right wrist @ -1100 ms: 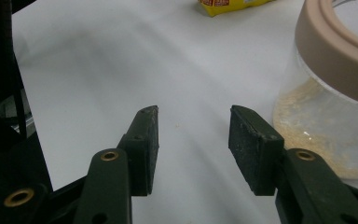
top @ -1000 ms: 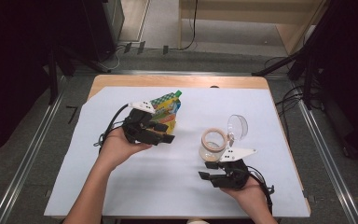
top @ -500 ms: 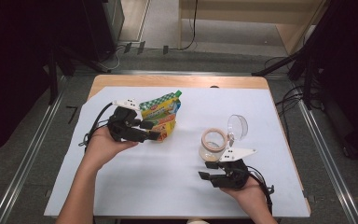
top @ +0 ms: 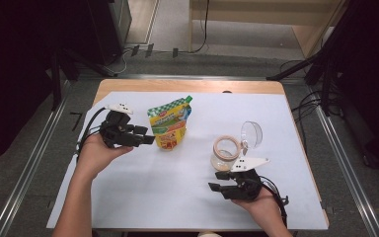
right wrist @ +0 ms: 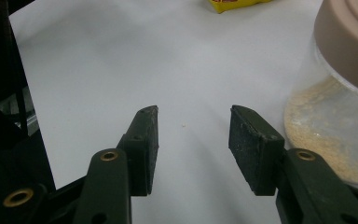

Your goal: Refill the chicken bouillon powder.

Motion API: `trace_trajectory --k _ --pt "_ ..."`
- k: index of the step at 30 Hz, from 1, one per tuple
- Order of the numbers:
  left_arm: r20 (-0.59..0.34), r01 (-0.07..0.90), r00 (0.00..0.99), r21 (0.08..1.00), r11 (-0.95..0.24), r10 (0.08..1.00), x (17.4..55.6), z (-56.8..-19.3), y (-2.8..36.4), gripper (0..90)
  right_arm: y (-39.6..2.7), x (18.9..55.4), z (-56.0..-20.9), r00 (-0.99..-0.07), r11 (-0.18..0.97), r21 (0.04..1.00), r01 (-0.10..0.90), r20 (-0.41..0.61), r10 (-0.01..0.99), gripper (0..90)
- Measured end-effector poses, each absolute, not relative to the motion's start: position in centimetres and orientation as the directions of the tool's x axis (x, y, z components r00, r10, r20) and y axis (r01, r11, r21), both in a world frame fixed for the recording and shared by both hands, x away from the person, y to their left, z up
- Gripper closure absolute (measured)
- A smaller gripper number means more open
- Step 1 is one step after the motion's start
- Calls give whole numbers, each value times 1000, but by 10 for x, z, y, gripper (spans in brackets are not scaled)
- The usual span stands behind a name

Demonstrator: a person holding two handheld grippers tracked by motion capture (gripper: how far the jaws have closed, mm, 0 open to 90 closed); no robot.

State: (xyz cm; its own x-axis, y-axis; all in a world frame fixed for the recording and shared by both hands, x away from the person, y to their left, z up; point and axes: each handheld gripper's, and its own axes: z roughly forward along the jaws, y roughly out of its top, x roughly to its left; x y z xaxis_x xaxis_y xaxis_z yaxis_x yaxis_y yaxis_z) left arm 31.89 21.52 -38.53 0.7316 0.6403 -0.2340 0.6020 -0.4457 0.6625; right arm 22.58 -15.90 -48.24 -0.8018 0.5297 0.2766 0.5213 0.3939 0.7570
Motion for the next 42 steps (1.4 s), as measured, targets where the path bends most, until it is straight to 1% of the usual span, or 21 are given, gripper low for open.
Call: trace_trajectory --k 1,4,7,12,19,24,27,28,29,30,32,33,37,38,40,42 --pt "-236 602 731 665 -442 640 321 -386 214 476 -159 226 -483 -800 393 756 523 276 533 520" --pt "-243 598 734 674 -434 634 327 -388 211 479 -158 226 -483 -797 394 755 524 272 539 509" --pt "-229 599 730 668 -442 644 334 -389 206 486 -158 226 -484 -797 400 752 523 267 541 506" --pt "-251 603 725 680 -416 642 342 -392 202 510 -157 225 -485 -796 399 751 526 268 543 506" --pt "-224 581 734 695 -423 641 350 -386 192 546 -157 225 -486 -797 401 752 524 266 543 506" --pt "-239 582 734 704 -407 636 353 -387 185 644 -155 226 -487 -799 402 753 520 264 540 506" --pt "-229 575 736 708 -409 637 354 -387 182 669 -154 226 -488 -800 405 751 521 264 539 506" --pt "-233 577 735 709 -406 637 354 -387 181 690 -153 227 -488 -802 403 756 516 261 537 506" --pt "-235 577 733 711 -401 638 354 -388 180 730 -152 227 -488 -800 398 756 519 265 538 506" --pt "-238 580 732 710 -399 639 355 -388 179 730 -152 227 -488 -800 398 756 519 265 538 506" --pt "-243 585 728 709 -395 641 354 -389 178 778 -150 227 -489 -805 395 766 508 259 533 506" --pt "-244 586 724 711 -389 645 354 -390 177 817 -148 227 -489 -808 394 771 500 253 532 506" --pt "-231 586 721 705 -398 653 352 -389 176 853 -146 227 -489 -815 394 778 490 249 523 506" --pt "-231 587 724 702 -403 650 352 -388 175 884 -145 227 -490 -814 395 776 492 249 525 506" --pt "-244 591 723 703 -396 646 352 -388 175 900 -144 228 -491 -818 402 775 488 246 520 506" --pt "-243 605 695 707 -367 676 351 -385 176 900 -142 227 -492 -818 405 772 490 245 521 506"
